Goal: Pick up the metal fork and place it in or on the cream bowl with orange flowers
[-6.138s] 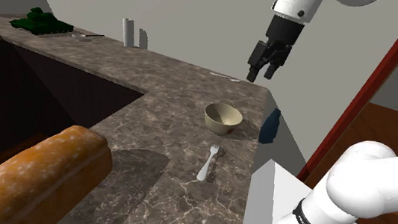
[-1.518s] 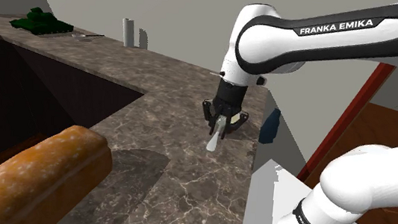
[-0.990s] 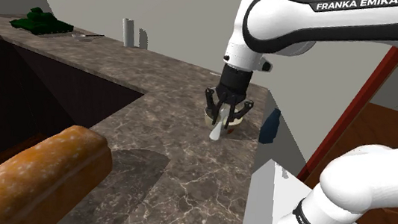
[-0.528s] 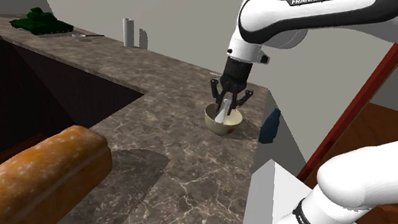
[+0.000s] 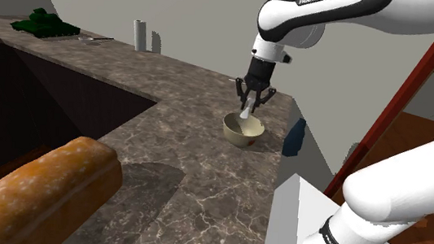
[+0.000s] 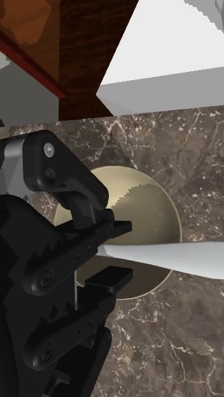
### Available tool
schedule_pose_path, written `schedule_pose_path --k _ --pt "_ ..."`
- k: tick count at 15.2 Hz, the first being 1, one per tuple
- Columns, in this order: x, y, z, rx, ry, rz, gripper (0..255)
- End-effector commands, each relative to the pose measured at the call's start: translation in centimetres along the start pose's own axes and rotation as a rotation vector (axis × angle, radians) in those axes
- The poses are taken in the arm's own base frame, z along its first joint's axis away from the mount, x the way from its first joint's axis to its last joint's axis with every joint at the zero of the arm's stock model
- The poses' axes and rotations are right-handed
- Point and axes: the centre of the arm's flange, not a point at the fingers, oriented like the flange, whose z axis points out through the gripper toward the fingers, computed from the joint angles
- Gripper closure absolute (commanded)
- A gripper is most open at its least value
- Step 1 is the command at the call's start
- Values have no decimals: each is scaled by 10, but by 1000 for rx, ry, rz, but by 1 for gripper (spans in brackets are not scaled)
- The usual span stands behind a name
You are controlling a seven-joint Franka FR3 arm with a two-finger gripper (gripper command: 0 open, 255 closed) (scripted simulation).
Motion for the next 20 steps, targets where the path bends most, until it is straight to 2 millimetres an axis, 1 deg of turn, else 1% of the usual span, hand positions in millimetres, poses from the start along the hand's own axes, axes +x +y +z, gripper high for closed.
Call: schedule_pose_path --k 1,9,10,18,19,20 --pt "17 -1 4 0 1 -1 255" --pt "23 -1 46 0 1 -1 255" --pt "24 -1 55 0 1 -1 255" --pt "24 -1 55 0 1 -1 255" --pt "24 -1 55 0 1 -1 0" --pt "24 -1 55 0 1 -1 0"
